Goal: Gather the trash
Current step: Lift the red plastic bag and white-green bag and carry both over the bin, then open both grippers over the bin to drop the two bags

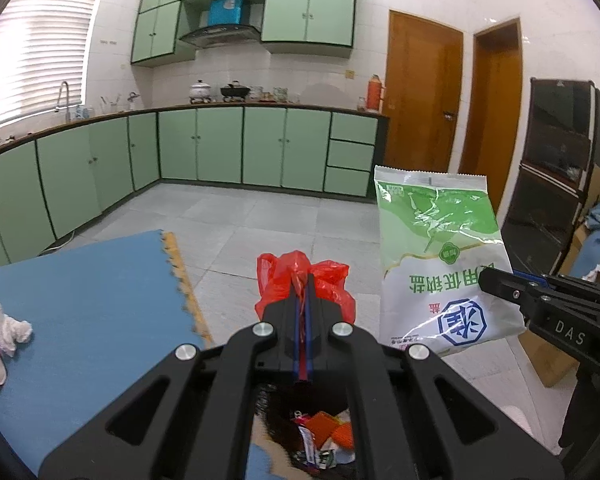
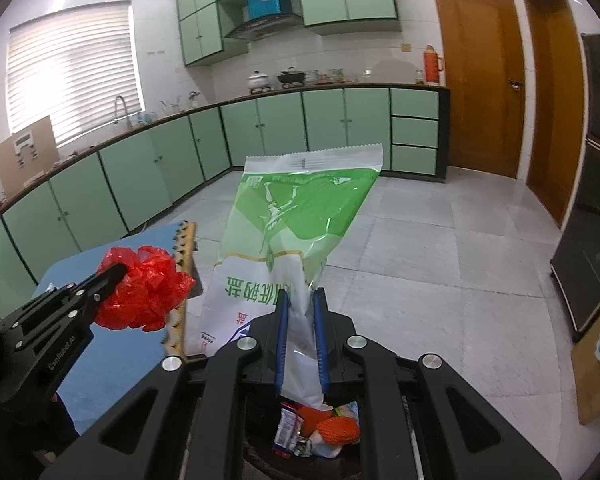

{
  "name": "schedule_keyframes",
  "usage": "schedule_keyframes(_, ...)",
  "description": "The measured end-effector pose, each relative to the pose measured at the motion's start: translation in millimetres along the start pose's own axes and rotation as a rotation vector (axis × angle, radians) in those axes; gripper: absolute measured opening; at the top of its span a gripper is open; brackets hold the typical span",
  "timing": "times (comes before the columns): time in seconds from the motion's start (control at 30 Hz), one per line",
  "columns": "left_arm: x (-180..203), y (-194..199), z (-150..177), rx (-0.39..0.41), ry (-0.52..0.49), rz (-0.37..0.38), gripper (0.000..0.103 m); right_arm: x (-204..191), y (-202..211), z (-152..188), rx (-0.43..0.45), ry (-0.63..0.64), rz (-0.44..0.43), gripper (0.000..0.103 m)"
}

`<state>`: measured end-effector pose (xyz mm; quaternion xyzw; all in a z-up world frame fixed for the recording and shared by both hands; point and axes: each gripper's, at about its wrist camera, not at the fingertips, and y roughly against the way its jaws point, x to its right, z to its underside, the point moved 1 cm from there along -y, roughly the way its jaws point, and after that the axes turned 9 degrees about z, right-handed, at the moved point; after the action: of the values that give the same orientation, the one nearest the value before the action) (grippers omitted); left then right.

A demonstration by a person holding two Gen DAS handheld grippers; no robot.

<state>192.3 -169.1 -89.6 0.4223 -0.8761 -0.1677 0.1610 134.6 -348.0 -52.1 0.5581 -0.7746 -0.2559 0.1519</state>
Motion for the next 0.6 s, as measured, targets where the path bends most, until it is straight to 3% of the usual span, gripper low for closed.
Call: schedule_keyframes(0.6,42.4,-81.2,49.8,-0.196,-0.046,0.074,0.001,64.9,-54.8,52.2,-0.168,-0.074,0.102,0.013)
